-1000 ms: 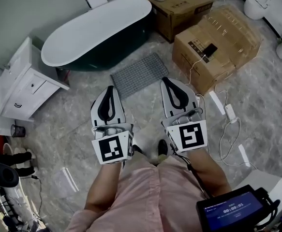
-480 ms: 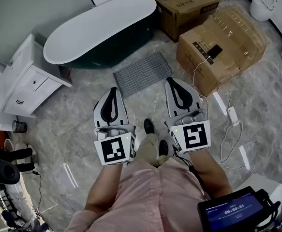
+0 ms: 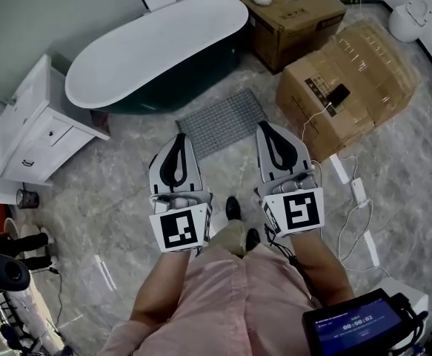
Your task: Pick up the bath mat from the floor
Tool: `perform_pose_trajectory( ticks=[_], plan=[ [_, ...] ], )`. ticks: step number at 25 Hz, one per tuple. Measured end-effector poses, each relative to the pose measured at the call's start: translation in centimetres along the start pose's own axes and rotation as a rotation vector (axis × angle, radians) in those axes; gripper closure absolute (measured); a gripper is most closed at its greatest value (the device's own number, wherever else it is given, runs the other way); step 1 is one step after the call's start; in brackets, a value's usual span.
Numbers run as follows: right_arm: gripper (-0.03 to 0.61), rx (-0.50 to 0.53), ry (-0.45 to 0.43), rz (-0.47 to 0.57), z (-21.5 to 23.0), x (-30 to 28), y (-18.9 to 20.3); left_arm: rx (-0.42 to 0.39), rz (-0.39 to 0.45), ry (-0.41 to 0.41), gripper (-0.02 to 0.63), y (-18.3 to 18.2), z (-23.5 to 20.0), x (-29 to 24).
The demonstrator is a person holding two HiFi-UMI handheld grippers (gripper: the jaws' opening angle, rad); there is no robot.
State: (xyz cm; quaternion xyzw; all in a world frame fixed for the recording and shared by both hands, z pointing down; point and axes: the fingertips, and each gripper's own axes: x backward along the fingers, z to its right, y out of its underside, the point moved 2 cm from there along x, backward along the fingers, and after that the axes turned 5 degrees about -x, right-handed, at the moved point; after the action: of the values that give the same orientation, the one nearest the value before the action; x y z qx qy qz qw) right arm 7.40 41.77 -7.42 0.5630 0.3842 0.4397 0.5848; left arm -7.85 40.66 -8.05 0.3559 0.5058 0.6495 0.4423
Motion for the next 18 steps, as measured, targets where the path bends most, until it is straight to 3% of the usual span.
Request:
perform_pose_trajectory(
  ticks=[8,18],
  plan=[
    [0.56,0.019,-0.004,0.026,-0.7,-6.8,-2.5,0.016,0.058,-0.014,0.588,-1.2,-5.4,-4.9],
    [0.56,0.064,0.002,0.024,-0.4,-12.5,-2.8,0.064,0.079,-0.024,0.588,0.6,-9.2,-10.0]
  ],
)
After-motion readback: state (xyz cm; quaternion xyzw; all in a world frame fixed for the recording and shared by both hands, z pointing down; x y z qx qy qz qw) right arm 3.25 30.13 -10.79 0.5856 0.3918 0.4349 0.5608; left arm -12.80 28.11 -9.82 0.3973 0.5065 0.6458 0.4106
